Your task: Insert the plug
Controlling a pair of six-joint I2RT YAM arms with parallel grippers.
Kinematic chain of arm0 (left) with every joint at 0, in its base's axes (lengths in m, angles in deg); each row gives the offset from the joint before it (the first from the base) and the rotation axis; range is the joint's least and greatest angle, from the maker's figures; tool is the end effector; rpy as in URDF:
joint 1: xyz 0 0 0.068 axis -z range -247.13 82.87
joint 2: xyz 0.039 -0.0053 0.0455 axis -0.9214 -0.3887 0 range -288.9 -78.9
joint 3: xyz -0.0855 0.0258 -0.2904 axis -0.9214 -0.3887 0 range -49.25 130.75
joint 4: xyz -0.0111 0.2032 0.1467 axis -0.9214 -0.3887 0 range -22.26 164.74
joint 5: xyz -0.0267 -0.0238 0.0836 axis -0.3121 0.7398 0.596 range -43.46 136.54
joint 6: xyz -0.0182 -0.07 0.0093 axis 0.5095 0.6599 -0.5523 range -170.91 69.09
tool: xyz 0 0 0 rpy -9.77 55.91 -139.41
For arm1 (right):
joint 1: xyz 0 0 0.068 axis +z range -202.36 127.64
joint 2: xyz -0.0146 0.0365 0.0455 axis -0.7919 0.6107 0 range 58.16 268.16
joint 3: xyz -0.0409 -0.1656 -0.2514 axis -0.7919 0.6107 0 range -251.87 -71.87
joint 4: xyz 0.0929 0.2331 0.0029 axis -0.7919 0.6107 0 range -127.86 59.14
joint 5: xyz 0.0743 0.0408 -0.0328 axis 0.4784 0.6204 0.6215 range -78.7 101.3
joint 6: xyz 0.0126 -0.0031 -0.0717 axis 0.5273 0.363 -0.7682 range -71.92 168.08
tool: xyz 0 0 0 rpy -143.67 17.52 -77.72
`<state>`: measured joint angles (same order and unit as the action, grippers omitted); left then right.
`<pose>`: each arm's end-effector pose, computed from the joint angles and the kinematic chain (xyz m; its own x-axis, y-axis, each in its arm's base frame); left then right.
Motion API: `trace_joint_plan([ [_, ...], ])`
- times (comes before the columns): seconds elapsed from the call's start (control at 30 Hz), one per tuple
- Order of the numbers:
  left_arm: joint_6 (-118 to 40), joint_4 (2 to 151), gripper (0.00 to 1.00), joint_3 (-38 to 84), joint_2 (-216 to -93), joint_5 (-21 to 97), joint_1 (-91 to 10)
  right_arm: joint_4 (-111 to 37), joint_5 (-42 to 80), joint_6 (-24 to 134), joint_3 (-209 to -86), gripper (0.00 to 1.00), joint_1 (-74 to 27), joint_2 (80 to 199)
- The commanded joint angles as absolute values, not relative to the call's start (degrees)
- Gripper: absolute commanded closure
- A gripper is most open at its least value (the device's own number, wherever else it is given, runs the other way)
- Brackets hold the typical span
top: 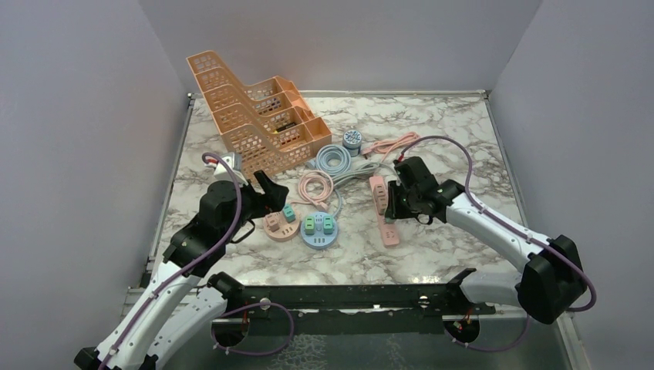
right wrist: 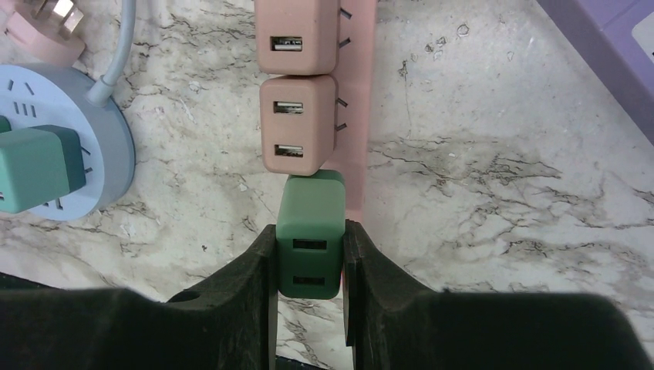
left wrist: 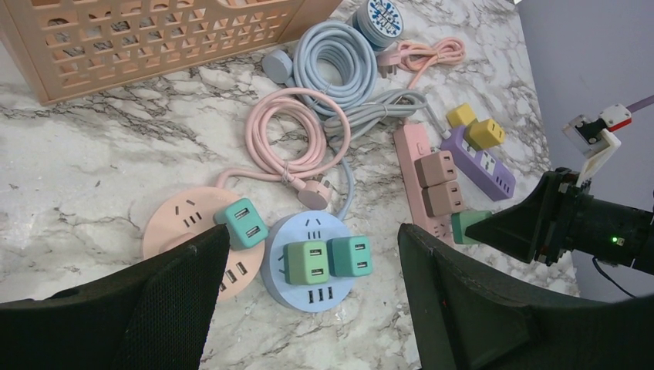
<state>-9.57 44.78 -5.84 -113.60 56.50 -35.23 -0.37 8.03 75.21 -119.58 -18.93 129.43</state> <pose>0.1102 -0.0562 0.3282 -0.4843 -0.4648 -0.7412 0.0848 0.8183 -0.5685 0.1925 0.1229 0.2377 -0.8903 -0.0422 -0.4534 -0.1360 0.9749 0.1764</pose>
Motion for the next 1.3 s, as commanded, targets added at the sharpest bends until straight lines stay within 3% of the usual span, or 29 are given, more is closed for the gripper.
trace_joint_plan([
  [0.0,-11.2,47.0,0.17,-5.9,-114.3,58.1,-35.1,1.3,6.8,74.9,-122.4,0.99,-18.9,129.2],
  [0.57,-14.0,47.2,0.17,-6.0,-114.0,59.8,-35.1,-0.2,11.5,74.8,-120.4,0.99,-18.9,135.1],
  [1.27,-15.8,46.9,0.17,-6.8,-112.9,61.3,-35.1,-2.9,4.3,77.2,-117.7,0.99,-18.0,142.4],
])
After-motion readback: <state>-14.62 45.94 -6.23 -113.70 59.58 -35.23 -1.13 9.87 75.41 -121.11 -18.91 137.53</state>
